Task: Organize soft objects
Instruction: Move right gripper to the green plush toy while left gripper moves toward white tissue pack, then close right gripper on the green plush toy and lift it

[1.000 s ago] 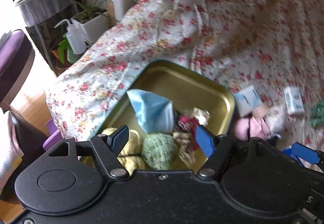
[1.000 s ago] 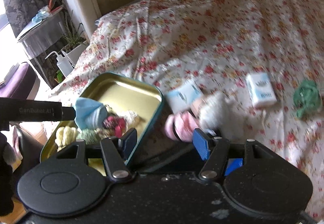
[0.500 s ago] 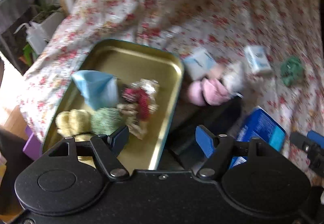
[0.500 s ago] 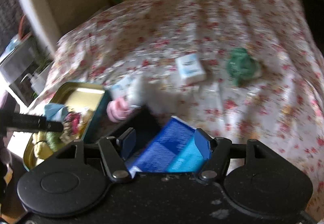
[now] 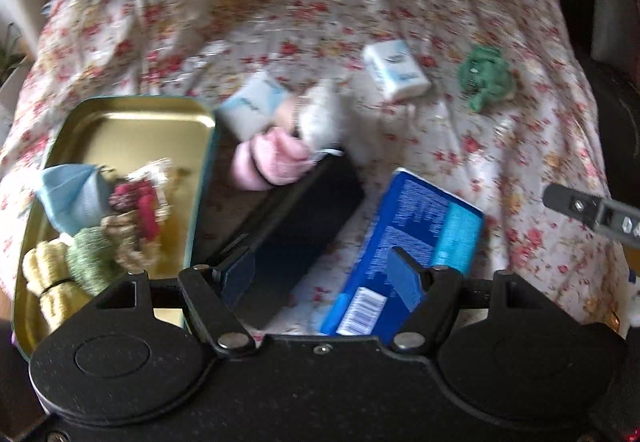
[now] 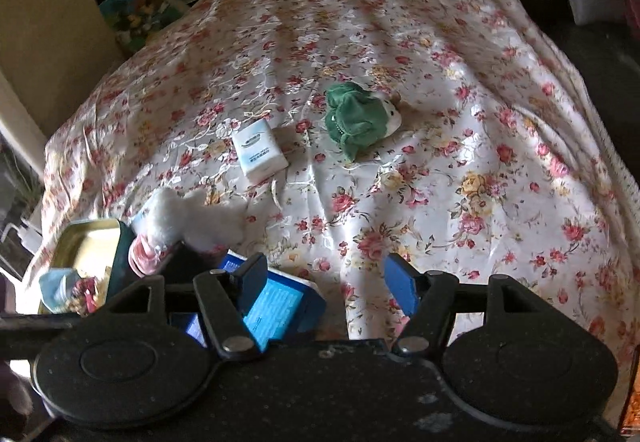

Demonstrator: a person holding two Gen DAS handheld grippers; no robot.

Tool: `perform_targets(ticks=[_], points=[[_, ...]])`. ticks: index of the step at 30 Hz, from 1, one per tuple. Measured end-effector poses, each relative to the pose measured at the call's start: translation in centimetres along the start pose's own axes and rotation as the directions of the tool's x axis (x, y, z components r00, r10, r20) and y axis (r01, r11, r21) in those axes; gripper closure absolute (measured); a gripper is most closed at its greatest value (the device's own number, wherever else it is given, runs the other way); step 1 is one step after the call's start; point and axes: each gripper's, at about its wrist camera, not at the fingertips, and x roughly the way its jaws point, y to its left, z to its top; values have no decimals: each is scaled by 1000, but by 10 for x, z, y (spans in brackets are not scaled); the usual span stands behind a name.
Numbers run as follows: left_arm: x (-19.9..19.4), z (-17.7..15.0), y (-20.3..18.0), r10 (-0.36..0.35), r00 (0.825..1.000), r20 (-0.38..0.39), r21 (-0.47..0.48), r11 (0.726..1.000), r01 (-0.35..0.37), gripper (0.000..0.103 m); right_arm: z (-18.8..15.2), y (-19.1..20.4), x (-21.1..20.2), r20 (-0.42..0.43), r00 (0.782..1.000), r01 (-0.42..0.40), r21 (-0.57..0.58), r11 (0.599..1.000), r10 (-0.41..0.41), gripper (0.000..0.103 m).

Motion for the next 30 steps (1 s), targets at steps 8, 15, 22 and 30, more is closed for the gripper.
perform_targets(ticks=[8,15,22,30], points=[[4,2,-21,-44,999,7,57,997,43,34,28,-12,23,24,997,75,58,995,-77,35],[10,4,-28,-43,999,6,78,996,42,34,69,-14,59,79,986,147,34,989,-149,18],[17,6,-31,-44,999,-9,86,995,44,34,105,-7,100,173,963,214,-15,977,-208,1],[21,7,-33,-28,1000,6,107,994,28,34,132,-6,159,97,976,198,-34,980,-194,2]])
